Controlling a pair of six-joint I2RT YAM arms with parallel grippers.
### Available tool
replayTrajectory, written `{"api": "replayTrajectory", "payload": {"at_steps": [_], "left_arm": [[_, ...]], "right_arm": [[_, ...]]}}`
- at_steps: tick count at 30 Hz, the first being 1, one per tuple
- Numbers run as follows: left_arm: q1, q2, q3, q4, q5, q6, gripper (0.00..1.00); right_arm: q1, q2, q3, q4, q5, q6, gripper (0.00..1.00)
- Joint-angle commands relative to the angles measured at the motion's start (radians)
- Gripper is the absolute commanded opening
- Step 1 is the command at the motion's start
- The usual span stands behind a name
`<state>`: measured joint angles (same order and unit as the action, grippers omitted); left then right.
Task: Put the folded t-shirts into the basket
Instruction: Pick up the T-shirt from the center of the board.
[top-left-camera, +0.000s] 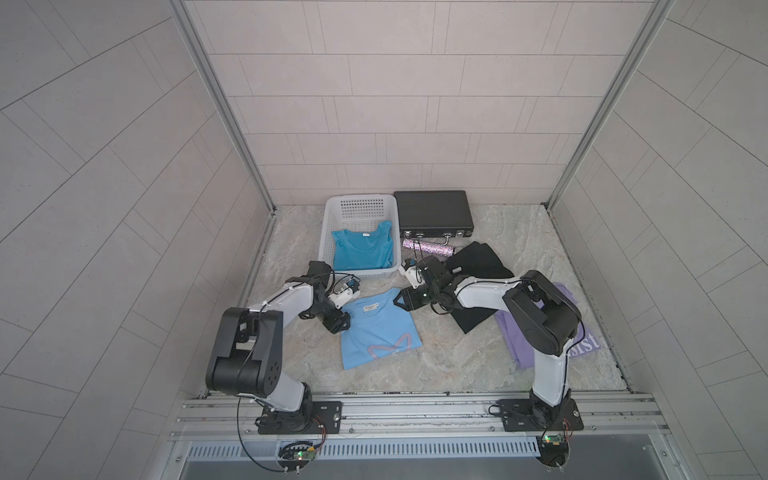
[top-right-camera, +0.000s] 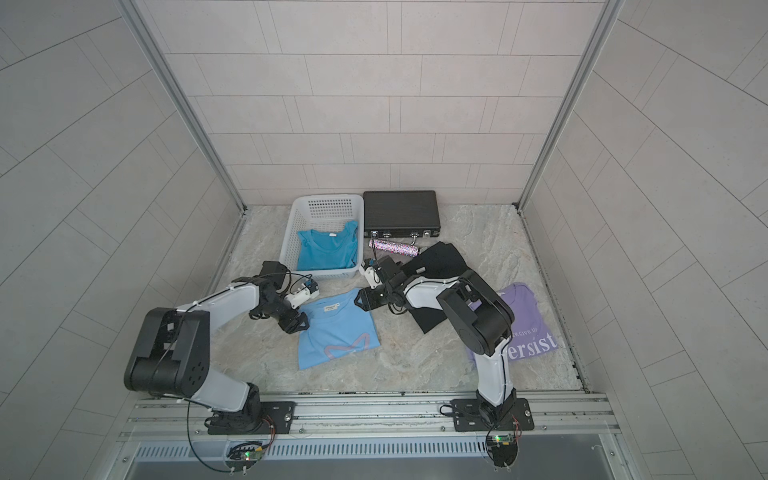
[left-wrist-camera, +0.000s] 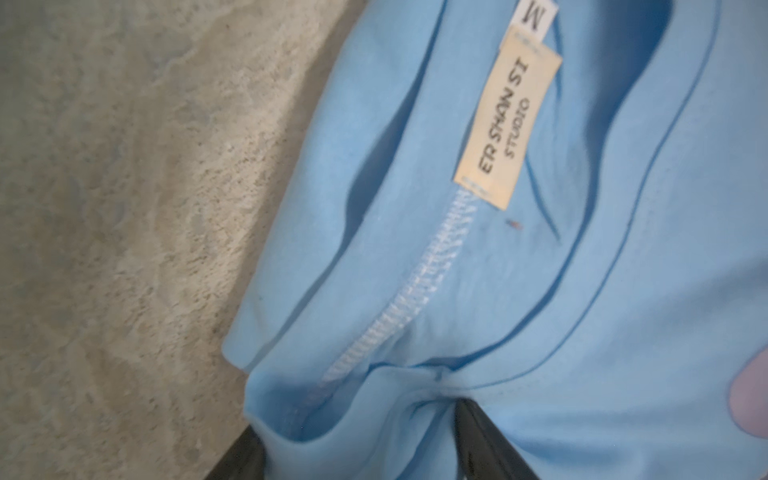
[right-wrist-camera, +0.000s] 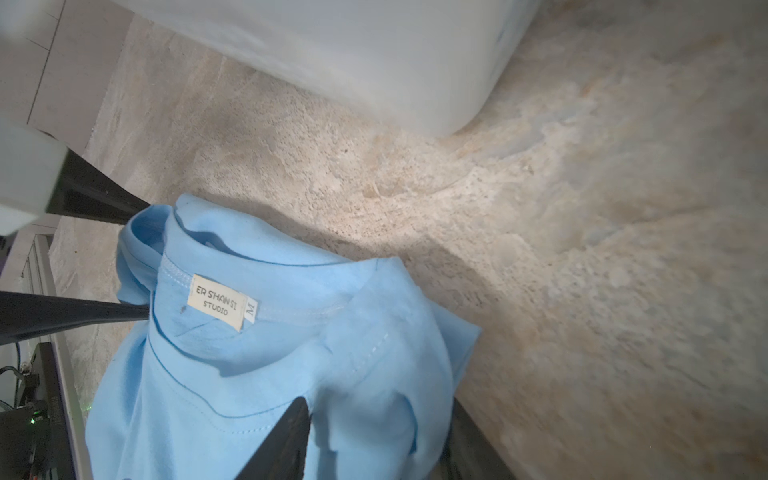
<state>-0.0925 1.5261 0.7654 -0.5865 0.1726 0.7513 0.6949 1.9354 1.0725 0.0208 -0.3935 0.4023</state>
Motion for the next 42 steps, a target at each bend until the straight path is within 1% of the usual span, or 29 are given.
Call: {"api": "replayTrajectory", "payload": {"at_steps": [1,4,5,8,13,17,18,21,26,30,36,42], "left_arm": [[-0.013,0.0,-0.022,0.03,0.001,0.014,0.53],[-0.015,-0.013,-0.024,0.032,-0.003,0.002,0.43],[-0.015,-0.028,-0.027,0.032,-0.003,-0.006,0.37],[-0.015,-0.077,-0.033,0.02,0.005,-0.023,0.27],[-0.016,-0.167,-0.048,-0.018,0.043,-0.039,0.15],[-0.014,-0.197,-0.042,-0.04,0.039,-0.041,0.01],[-0.013,-0.199,-0.036,-0.053,0.036,-0.041,0.0],[-0.013,-0.201,-0.01,-0.1,0.018,-0.041,0.0],[-0.003,-0.207,0.039,-0.189,-0.009,-0.049,0.0],[0.002,-0.246,0.089,-0.271,0.002,-0.059,0.0],[0.006,-0.307,0.204,-0.352,-0.021,-0.085,0.0],[0.018,-0.287,0.348,-0.396,-0.078,-0.095,0.0]], "right_arm": [[0.017,0.019,-0.034,0.001,0.006,0.017,0.46],[0.017,0.015,-0.042,0.023,-0.011,0.017,0.38],[0.017,0.01,-0.045,0.035,-0.024,0.015,0.35],[0.017,-0.006,-0.056,0.069,-0.059,0.011,0.28],[0.017,-0.045,-0.069,0.12,-0.129,-0.017,0.15],[0.013,-0.089,-0.079,0.146,-0.16,-0.051,0.05],[0.012,-0.103,-0.084,0.15,-0.162,-0.061,0.03],[0.009,-0.139,-0.096,0.155,-0.169,-0.098,0.0],[0.0,-0.191,-0.114,0.14,-0.175,-0.155,0.0],[-0.001,-0.226,-0.105,0.121,-0.189,-0.17,0.0],[-0.001,-0.267,-0.023,0.042,-0.17,-0.174,0.0],[-0.001,-0.291,0.069,-0.037,-0.152,-0.177,0.0]]}}
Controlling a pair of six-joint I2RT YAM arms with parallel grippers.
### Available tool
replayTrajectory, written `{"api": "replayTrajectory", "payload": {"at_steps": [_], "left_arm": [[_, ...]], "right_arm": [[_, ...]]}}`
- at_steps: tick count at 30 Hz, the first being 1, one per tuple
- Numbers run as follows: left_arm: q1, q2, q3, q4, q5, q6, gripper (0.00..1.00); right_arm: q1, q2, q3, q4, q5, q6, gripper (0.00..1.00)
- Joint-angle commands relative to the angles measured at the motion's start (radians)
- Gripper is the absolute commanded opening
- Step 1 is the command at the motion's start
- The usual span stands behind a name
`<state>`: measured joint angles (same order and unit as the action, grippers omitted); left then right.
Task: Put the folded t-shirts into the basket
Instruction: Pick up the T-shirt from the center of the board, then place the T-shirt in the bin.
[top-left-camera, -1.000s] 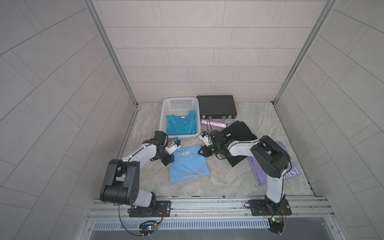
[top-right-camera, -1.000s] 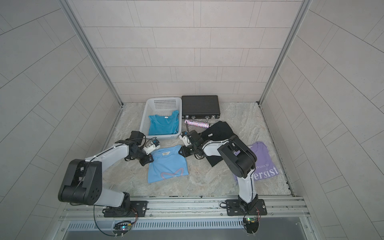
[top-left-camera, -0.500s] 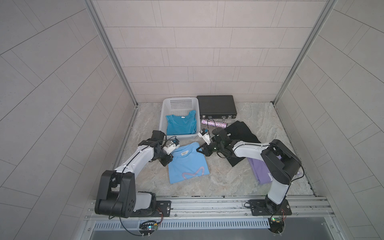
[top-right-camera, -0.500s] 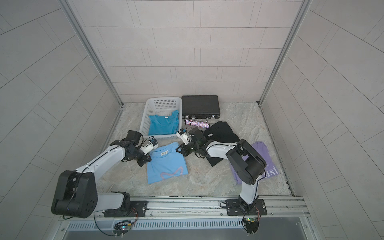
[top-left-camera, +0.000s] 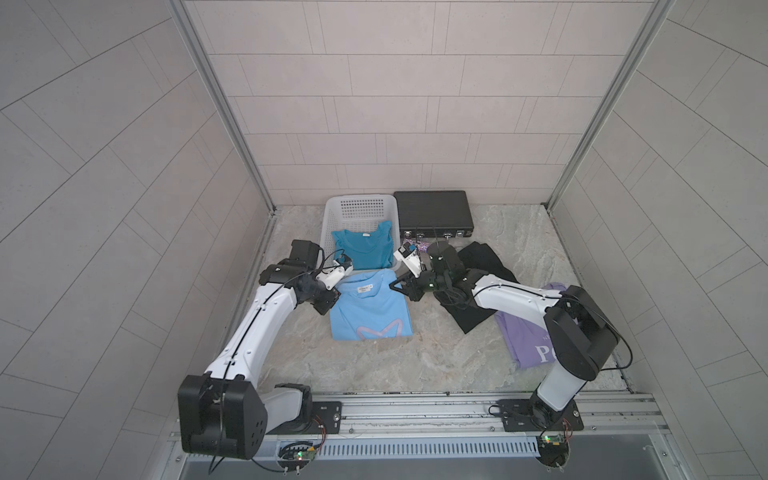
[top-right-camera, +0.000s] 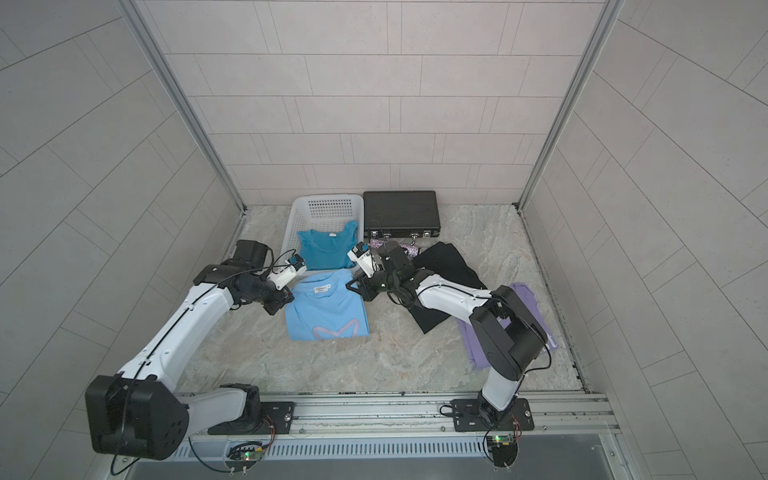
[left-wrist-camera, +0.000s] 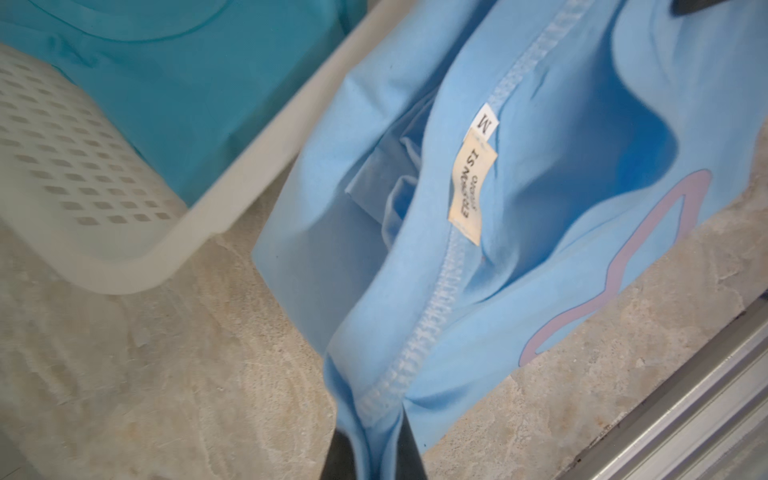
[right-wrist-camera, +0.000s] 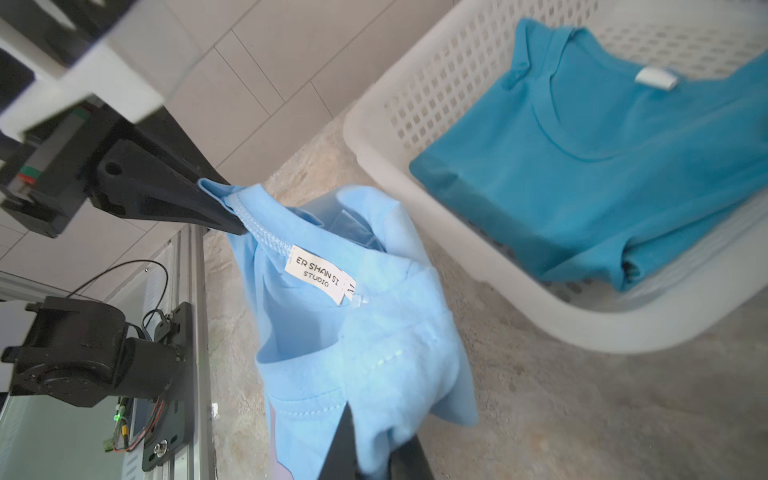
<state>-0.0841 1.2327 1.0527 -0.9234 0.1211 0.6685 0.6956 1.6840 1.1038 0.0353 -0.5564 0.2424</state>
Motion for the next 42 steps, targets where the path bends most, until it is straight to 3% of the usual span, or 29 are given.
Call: {"api": "replayTrajectory", "payload": {"at_steps": [1,8,17,25,33,42], "left_arm": [[0.013,0.014,0.086,-0.072,-0.028,-0.012,0.0],[0.016,0.078,0.181,-0.159,0.011,-0.024,0.0],[0.017,0.038,0.265,-0.218,0.04,-0.046,0.0],[0.018,0.075,0.432,-0.226,-0.046,-0.059,0.0],[0.05,0.322,0.718,-0.225,-0.132,-0.025,0.0],[0.074,0.637,1.028,-0.292,-0.137,-0.03,0.0]], "right_arm": [[-0.002,-0.039,0.052,-0.065,0.016,-0.018,0.0],[-0.002,-0.048,0.106,-0.134,0.029,-0.028,0.0],[-0.002,-0.069,0.202,-0.24,0.005,-0.048,0.0],[-0.012,-0.005,0.414,-0.377,0.018,-0.066,0.0],[-0.049,0.215,0.727,-0.5,0.084,-0.048,0.0],[-0.079,0.538,1.16,-0.682,0.082,-0.056,0.0]]}}
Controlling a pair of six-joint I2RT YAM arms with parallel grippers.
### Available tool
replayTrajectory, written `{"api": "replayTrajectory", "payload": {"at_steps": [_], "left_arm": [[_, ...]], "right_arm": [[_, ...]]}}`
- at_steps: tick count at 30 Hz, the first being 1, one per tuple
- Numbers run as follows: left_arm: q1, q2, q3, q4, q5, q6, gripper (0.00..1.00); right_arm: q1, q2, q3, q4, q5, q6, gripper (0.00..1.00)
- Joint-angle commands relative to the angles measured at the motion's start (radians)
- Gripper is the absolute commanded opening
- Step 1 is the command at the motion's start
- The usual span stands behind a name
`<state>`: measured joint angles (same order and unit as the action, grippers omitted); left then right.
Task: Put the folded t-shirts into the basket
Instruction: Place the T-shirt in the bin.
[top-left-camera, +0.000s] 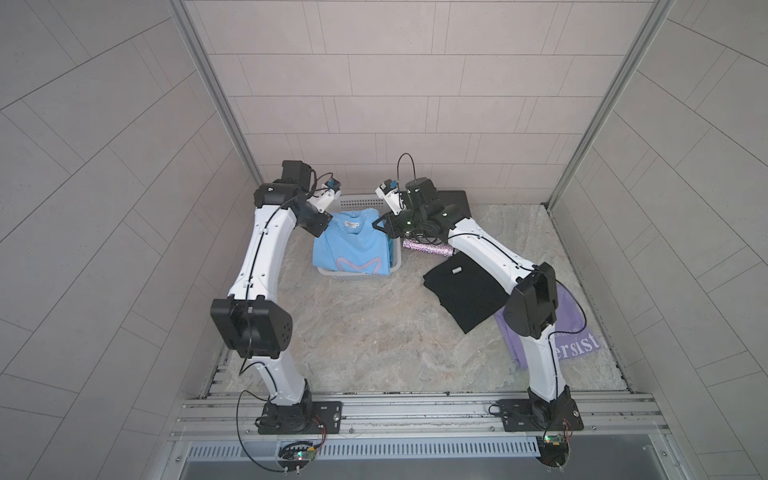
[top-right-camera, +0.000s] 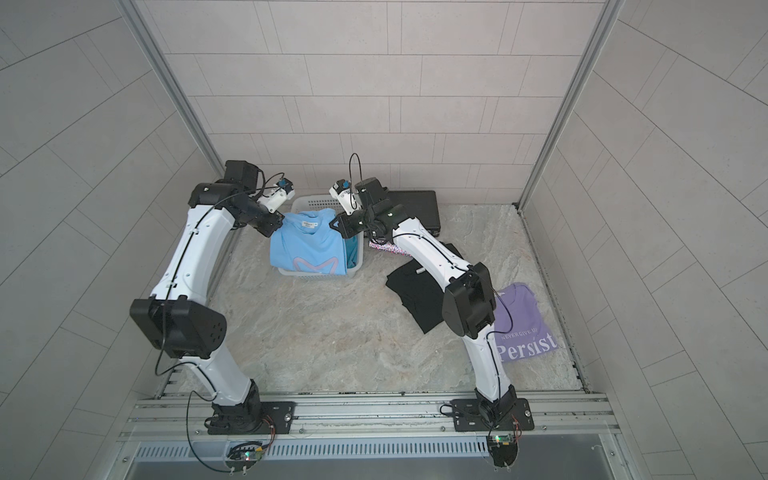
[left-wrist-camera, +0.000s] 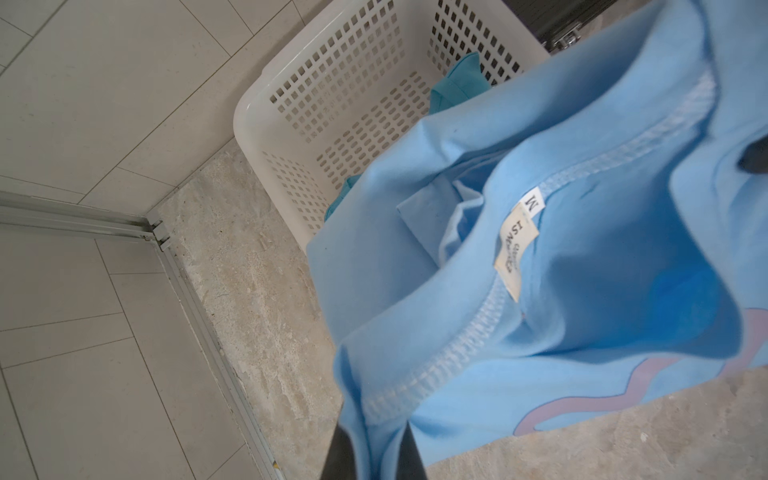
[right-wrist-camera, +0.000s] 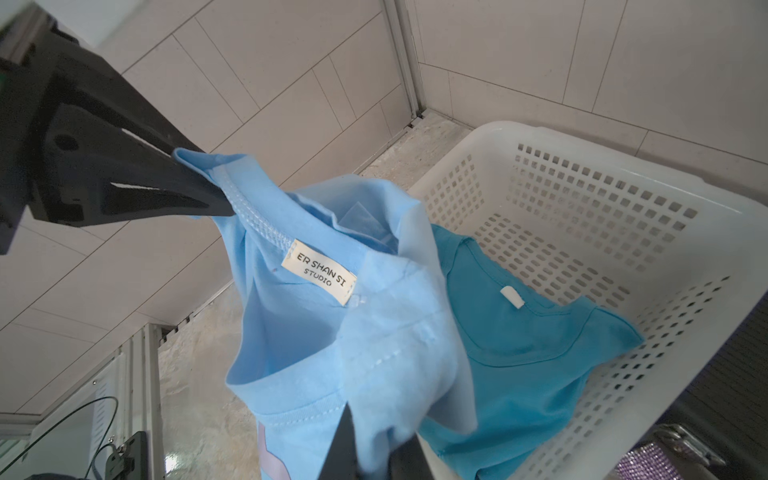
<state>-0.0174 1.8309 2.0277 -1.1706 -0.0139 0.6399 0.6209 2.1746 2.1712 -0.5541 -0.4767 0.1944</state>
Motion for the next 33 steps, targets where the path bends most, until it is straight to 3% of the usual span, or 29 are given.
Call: {"api": "replayTrajectory", "payload": {"at_steps": [1,8,16,25,27,33], "left_arm": [[0.009,0.066,0.069,-0.048,0.003,-0.005,0.0],[0.014,0.233,0.162,-0.052,0.018,-0.036,0.0],[0.017,0.337,0.21,-0.084,0.015,-0.039,0.0],[0.017,0.405,0.21,-0.008,-0.022,-0.069,0.0],[0.017,0.421,0.21,0.014,-0.029,-0.074,0.01],[0.009,0.469,0.213,0.064,-0.044,-0.088,0.15]], "right_arm": [[-0.009,0.078,0.134,-0.106,0.002,-0.007,0.0],[-0.042,0.254,0.346,-0.16,-0.02,-0.002,0.0],[-0.044,0.341,0.392,-0.162,-0.028,0.006,0.0],[-0.055,0.407,0.43,-0.153,0.052,-0.045,0.0],[-0.056,0.416,0.438,-0.153,0.074,-0.067,0.04],[-0.059,0.443,0.447,-0.148,0.145,-0.112,0.2]]}}
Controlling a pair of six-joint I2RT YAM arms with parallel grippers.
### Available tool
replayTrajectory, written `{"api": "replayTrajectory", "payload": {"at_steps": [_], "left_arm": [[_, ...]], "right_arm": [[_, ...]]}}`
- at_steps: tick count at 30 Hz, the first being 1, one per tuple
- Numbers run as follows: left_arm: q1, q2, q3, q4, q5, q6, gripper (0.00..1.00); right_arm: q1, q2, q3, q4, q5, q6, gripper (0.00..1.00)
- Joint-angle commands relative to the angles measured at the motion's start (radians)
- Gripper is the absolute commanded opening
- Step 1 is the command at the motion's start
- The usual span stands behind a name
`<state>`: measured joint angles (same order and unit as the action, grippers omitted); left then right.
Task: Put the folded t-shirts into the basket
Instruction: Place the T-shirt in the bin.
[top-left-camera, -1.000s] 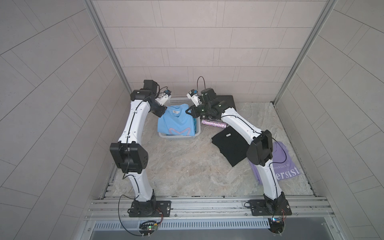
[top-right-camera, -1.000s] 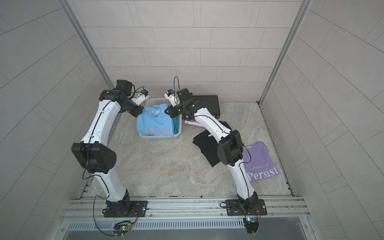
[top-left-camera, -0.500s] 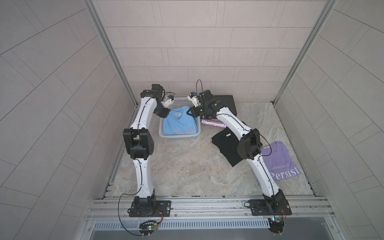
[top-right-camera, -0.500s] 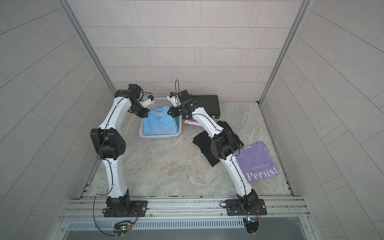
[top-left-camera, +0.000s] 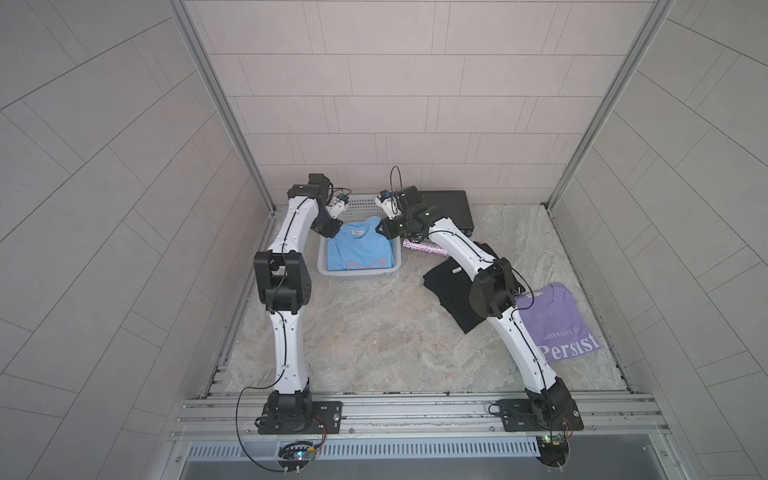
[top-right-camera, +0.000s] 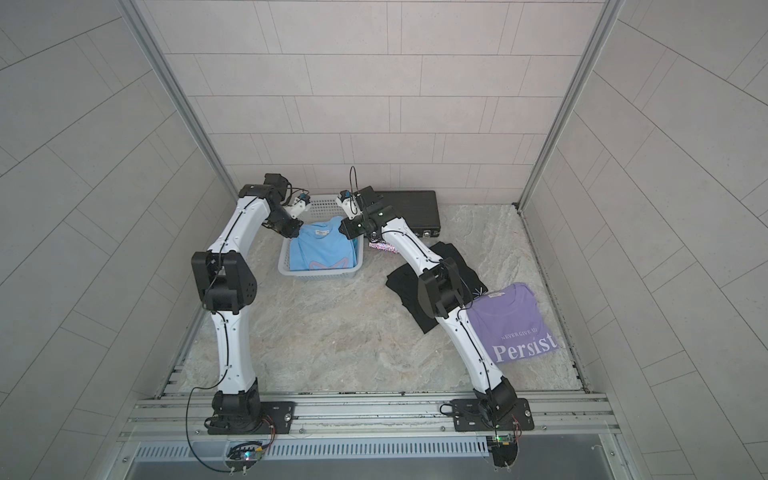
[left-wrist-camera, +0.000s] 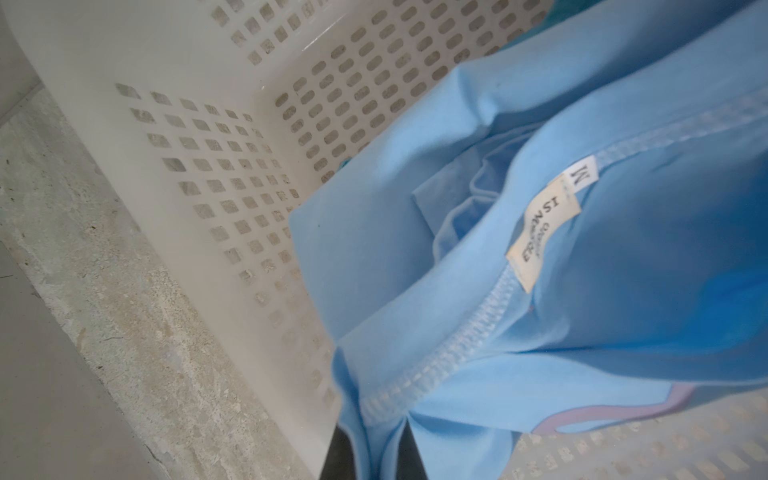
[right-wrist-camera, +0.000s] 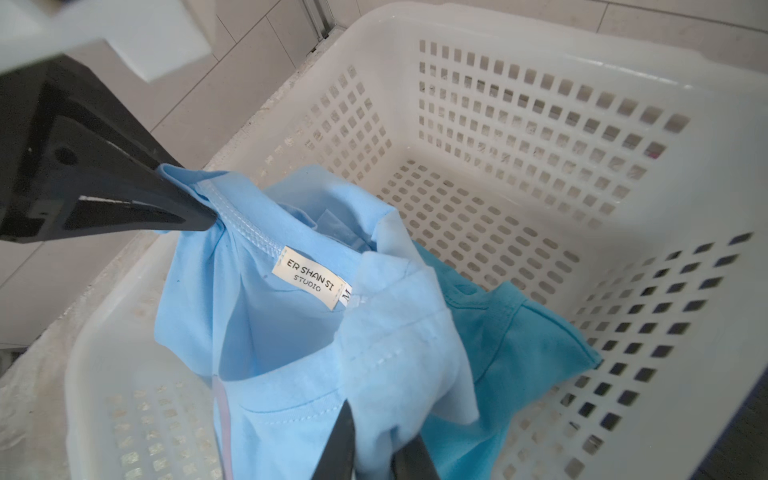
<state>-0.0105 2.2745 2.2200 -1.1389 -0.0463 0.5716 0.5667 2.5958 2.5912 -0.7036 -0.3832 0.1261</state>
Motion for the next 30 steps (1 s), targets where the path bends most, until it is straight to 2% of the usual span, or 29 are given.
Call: {"api": "replayTrajectory", "payload": {"at_steps": [1,6,11,19,21,23,26,30], "left_arm": [[0.002,0.033,0.022,0.041,-0.016,-0.028,0.17],[-0.006,0.055,0.021,0.098,-0.053,-0.068,0.3],[-0.02,0.046,0.019,0.145,-0.094,-0.099,0.41],[-0.04,-0.072,-0.044,0.228,-0.121,-0.146,0.59],[-0.044,-0.131,-0.103,0.253,-0.061,-0.161,0.65],[-0.052,-0.197,-0.195,0.279,0.061,-0.174,0.71],[-0.079,-0.245,-0.308,0.311,0.181,-0.185,0.72],[-0.127,-0.224,-0.365,0.343,0.247,-0.209,0.72]], "right_arm": [[-0.006,0.026,0.032,0.002,0.066,-0.049,0.21],[-0.012,0.036,0.057,0.004,0.12,-0.08,0.25],[-0.023,0.022,0.064,0.006,0.167,-0.106,0.33],[-0.044,-0.048,0.064,-0.023,0.142,-0.128,0.47],[-0.05,-0.089,0.063,-0.057,0.076,-0.141,0.54],[-0.055,-0.13,0.057,-0.11,-0.016,-0.166,0.58],[-0.065,-0.217,-0.008,-0.164,-0.067,-0.203,0.6],[-0.093,-0.377,-0.208,-0.176,-0.081,-0.251,0.61]]}}
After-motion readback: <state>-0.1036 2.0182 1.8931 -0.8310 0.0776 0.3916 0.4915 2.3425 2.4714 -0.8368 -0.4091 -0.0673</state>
